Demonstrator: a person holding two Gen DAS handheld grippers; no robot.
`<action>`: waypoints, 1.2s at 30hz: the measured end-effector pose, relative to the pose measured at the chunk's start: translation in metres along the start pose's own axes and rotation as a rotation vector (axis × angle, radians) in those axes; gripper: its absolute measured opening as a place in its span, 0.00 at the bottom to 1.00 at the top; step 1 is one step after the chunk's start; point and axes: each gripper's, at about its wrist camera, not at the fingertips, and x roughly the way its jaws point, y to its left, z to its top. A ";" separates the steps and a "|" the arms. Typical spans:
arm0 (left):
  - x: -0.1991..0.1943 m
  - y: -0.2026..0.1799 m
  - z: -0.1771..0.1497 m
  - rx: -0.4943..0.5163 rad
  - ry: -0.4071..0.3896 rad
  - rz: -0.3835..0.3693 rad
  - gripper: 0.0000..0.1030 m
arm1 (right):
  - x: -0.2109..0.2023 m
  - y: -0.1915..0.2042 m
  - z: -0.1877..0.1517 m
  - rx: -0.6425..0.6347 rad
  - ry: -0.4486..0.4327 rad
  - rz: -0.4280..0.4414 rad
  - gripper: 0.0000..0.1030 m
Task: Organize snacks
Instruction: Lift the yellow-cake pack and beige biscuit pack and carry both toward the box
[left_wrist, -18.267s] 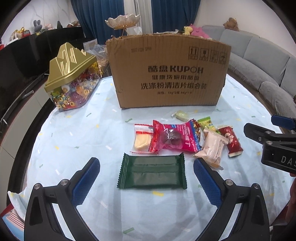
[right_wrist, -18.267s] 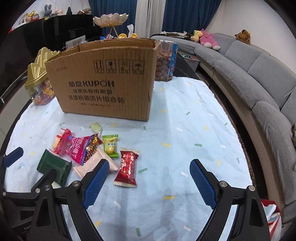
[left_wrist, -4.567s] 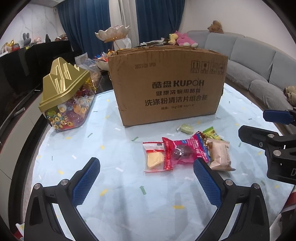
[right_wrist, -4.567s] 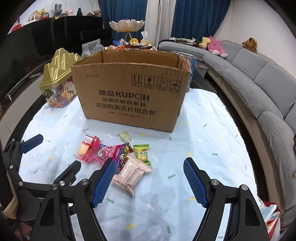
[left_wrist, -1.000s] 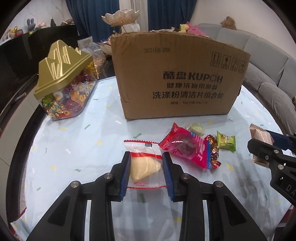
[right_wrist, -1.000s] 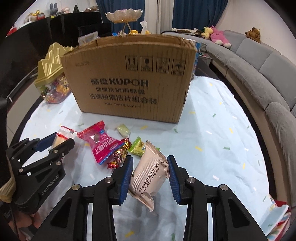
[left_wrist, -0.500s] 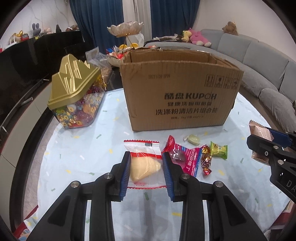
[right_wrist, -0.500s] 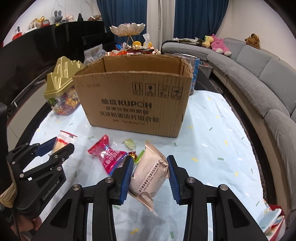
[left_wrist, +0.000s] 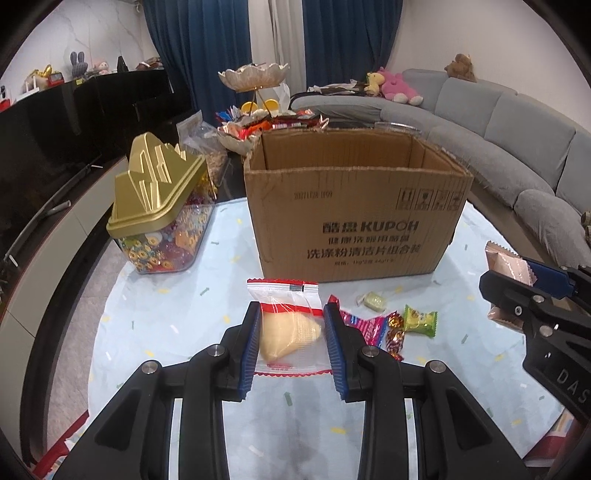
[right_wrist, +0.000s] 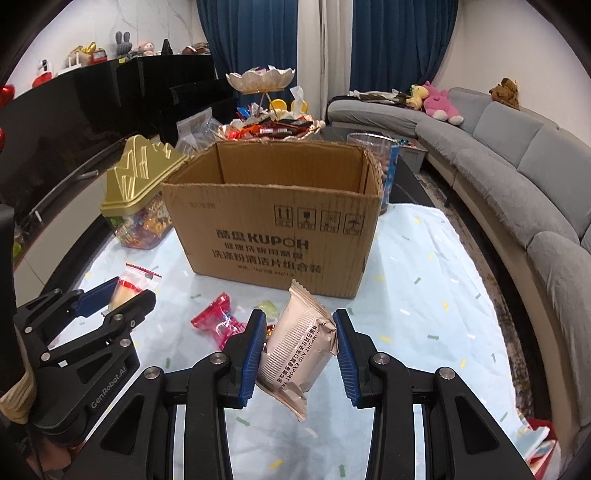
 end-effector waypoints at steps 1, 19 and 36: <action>-0.002 0.000 0.002 -0.001 -0.003 0.001 0.33 | -0.001 0.000 0.001 -0.001 -0.003 0.001 0.37; -0.019 0.002 0.045 -0.009 -0.057 -0.002 0.33 | -0.020 -0.003 0.032 0.006 -0.061 0.000 0.38; -0.026 -0.007 0.088 0.010 -0.111 -0.015 0.33 | -0.026 -0.007 0.066 0.003 -0.100 0.005 0.37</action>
